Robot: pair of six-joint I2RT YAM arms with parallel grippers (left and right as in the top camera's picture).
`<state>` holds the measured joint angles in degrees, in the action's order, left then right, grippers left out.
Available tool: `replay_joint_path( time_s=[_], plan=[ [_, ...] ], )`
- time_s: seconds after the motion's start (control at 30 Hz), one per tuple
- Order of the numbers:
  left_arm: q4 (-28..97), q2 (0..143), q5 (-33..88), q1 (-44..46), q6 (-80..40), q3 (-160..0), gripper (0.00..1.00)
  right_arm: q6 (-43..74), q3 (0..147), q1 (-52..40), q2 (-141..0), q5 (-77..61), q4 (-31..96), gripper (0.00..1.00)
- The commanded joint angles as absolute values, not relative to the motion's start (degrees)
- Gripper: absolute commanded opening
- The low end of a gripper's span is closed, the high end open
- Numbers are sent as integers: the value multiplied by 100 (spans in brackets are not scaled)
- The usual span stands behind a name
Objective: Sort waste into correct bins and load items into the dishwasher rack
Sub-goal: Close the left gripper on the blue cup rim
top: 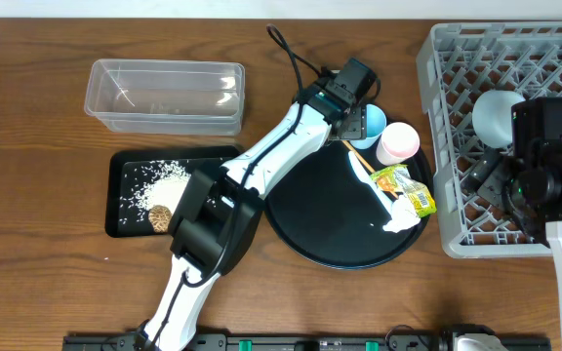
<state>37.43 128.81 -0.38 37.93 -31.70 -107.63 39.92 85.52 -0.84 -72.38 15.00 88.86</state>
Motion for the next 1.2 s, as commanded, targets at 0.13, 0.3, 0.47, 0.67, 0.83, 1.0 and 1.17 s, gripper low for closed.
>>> replay_joint_path(
  time_s=[0.13, 0.3, 0.47, 0.67, 0.83, 1.0, 1.17],
  plan=[
    [3758, 12988, -64, 3802, -3183, -10700, 72, 4066, 8560, -38, -7234, 1559, 8892, 99],
    [3706, 12988, -64, 3800, -3183, -10700, 48, 4066, 8560, -38, -7234, 1559, 8892, 99],
    [3686, 12988, -67, 3800, -3183, -10700, 36, 4066, 8560, -38, -7234, 1559, 8892, 99],
    [3625, 12988, -69, 3800, -3183, -10700, 13, 4066, 8560, -38, -7234, 1559, 8892, 99],
    [3583, 12986, -67, 3800, -3186, -10700, 6, 4066, 8560, -38, -7234, 1559, 8892, 99],
    [3588, 12936, -67, 3778, -3186, -10718, 6, 4066, 8560, -38, -7234, 1559, 8890, 99],
    [3636, 12650, -69, 3712, -3186, -10718, 6, 4066, 8560, -38, -7234, 1559, 8892, 99]
  ],
)
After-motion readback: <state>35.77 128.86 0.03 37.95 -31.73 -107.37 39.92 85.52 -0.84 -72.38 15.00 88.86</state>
